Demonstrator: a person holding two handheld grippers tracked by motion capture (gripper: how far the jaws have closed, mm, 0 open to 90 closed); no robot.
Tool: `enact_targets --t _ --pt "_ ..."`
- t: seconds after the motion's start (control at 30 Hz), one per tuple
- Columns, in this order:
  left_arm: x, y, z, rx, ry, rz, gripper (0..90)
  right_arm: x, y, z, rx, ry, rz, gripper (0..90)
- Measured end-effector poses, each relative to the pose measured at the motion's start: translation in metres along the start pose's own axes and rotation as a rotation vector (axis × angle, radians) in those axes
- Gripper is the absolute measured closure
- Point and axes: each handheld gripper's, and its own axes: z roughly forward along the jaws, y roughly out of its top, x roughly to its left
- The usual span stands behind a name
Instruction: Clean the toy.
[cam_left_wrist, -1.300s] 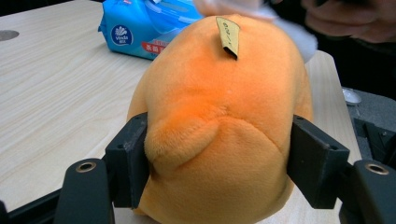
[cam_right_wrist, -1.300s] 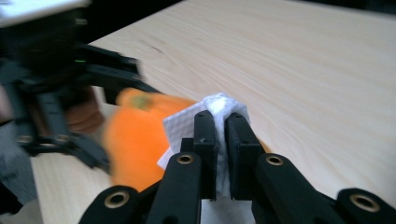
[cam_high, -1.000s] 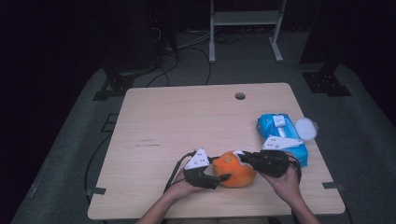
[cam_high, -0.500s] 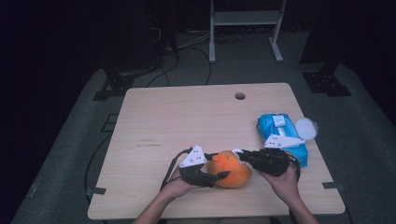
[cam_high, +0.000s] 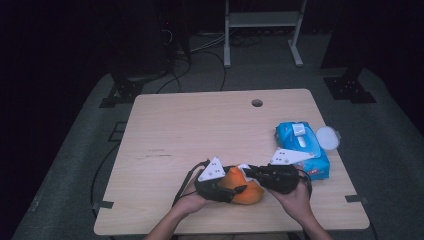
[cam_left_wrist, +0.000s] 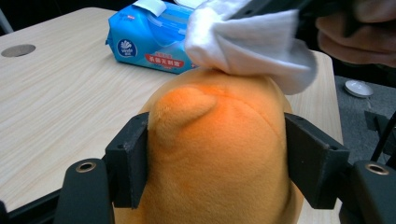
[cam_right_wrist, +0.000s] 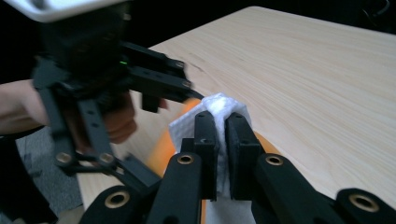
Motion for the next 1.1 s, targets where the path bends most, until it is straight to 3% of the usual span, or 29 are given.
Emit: enact_targets --t 0.07,0.13,0.23,0.3,0.43,0.53,0.63,0.7,0.73,0.8,0.9,0.97,1.1 --pt "-0.002 0.001 0.001 0.007 0.008 0.016 30.3 0.008 0.002 0.003 0.019 -0.022 -0.045 83.2" --pt "-0.001 0.0 0.0 0.005 0.002 0.004 30.3 0.008 0.002 0.004 0.03 -0.036 -0.058 83.2" --pt "0.0 -0.002 0.0 -0.001 -0.014 0.007 29.3 0.0 -0.001 0.003 0.055 -0.071 -0.042 83.3" --pt "0.002 -0.003 -0.001 -0.017 -0.043 0.024 25.2 -0.006 -0.005 0.001 0.064 -0.055 -0.009 83.3" --pt "0.017 -0.01 -0.003 -0.087 -0.101 0.024 11.8 -0.011 -0.011 -0.003 0.076 -0.051 0.004 83.2" --pt "0.026 -0.019 -0.002 -0.119 -0.141 0.028 9.3 -0.015 -0.013 -0.006 0.077 -0.036 0.011 83.2" --pt "0.033 -0.03 0.004 -0.134 -0.19 -0.004 7.5 -0.017 -0.014 -0.007 0.08 -0.025 0.012 83.2" --pt "0.037 -0.038 0.009 -0.146 -0.232 -0.079 5.7 -0.017 -0.014 -0.007 0.083 -0.021 0.014 83.2" --pt "0.037 -0.04 0.011 -0.146 -0.236 -0.089 5.5 -0.017 -0.015 -0.006 0.085 -0.021 0.013 83.2" --pt "0.036 -0.038 0.01 -0.132 -0.242 -0.093 9.4 -0.017 -0.015 -0.005 0.086 -0.025 0.013 83.0" --pt "0.033 -0.031 0.005 -0.113 -0.213 -0.088 25.7 -0.019 -0.015 -0.007 0.064 -0.026 0.04 82.8" --pt "0.03 -0.023 0.001 -0.112 -0.205 -0.089 31.5 -0.02 -0.014 -0.009 0.043 -0.029 0.048 82.9" --pt "0.023 0.001 -0.016 -0.143 -0.157 -0.039 36.1 -0.02 -0.008 -0.016 -0.023 -0.038 0.06 83.2"
